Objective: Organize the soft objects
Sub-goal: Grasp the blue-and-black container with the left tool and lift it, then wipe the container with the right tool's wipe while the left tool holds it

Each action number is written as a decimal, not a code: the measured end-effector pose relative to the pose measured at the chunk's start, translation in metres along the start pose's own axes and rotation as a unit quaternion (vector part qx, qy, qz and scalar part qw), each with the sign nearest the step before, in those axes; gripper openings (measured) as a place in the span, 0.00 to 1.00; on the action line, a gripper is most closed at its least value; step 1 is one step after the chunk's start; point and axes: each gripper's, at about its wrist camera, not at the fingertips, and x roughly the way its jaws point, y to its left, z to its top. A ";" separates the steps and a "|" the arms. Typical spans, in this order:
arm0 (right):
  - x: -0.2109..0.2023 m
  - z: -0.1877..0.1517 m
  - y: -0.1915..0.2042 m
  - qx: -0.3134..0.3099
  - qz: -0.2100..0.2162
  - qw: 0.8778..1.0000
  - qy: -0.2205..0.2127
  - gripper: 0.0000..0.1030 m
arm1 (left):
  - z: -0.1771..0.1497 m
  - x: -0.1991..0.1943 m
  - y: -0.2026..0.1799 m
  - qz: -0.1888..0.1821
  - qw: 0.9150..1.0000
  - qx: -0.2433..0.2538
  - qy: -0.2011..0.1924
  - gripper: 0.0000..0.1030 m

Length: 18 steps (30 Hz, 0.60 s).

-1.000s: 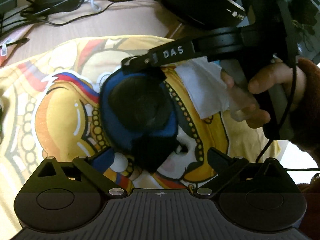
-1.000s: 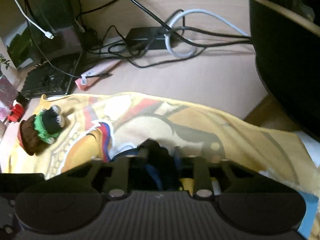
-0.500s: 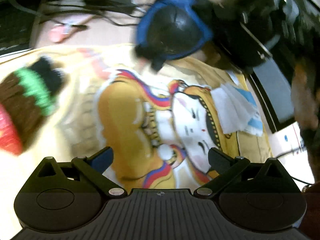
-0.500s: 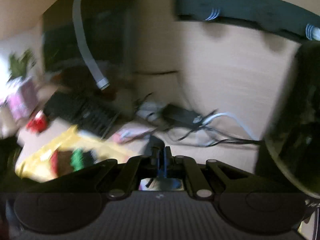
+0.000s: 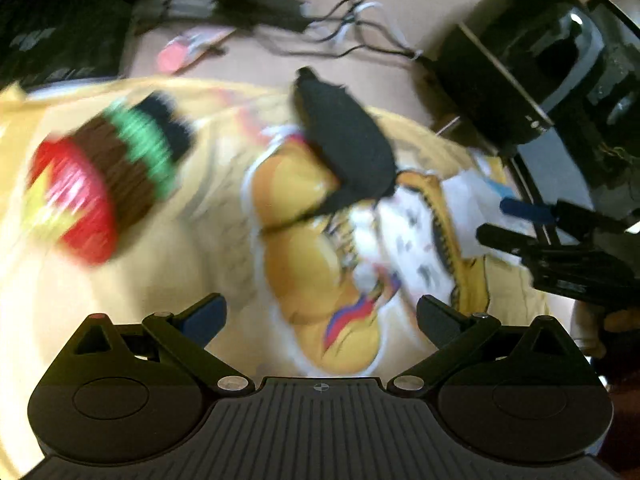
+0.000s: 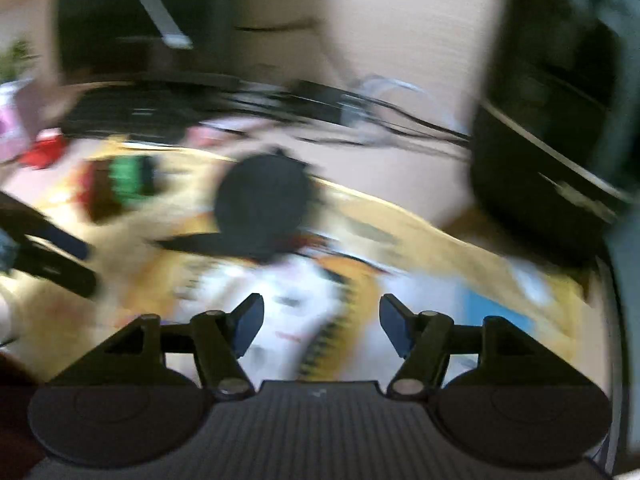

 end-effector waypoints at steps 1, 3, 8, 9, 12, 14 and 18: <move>0.004 -0.003 -0.006 0.003 -0.023 1.000 0.004 0.61 | 0.007 0.004 -0.008 0.005 1.000 0.017 -0.004 1.00; 0.012 -0.006 -0.012 -0.003 -0.062 0.998 0.006 0.60 | 0.023 0.015 -0.025 0.016 0.998 0.057 -0.013 1.00; 0.032 -0.011 -0.008 -0.038 -0.098 0.994 0.008 0.49 | 0.070 0.057 -0.050 0.063 0.993 0.100 -0.031 1.00; 0.034 -0.013 -0.008 -0.043 -0.101 0.994 0.011 0.41 | 0.080 0.067 -0.051 0.075 0.992 0.098 -0.027 1.00; 0.041 -0.015 -0.003 -0.046 -0.092 0.995 0.019 0.08 | 0.105 0.094 -0.053 0.094 0.992 0.085 -0.014 1.00; 0.039 -0.012 -0.010 -0.018 -0.078 0.997 0.016 0.08 | 0.117 0.109 -0.054 0.104 0.991 0.088 -0.003 1.00; 0.025 0.005 -0.038 0.107 0.011 0.994 -0.015 0.08 | 0.120 0.126 -0.056 0.152 0.981 0.119 0.006 1.00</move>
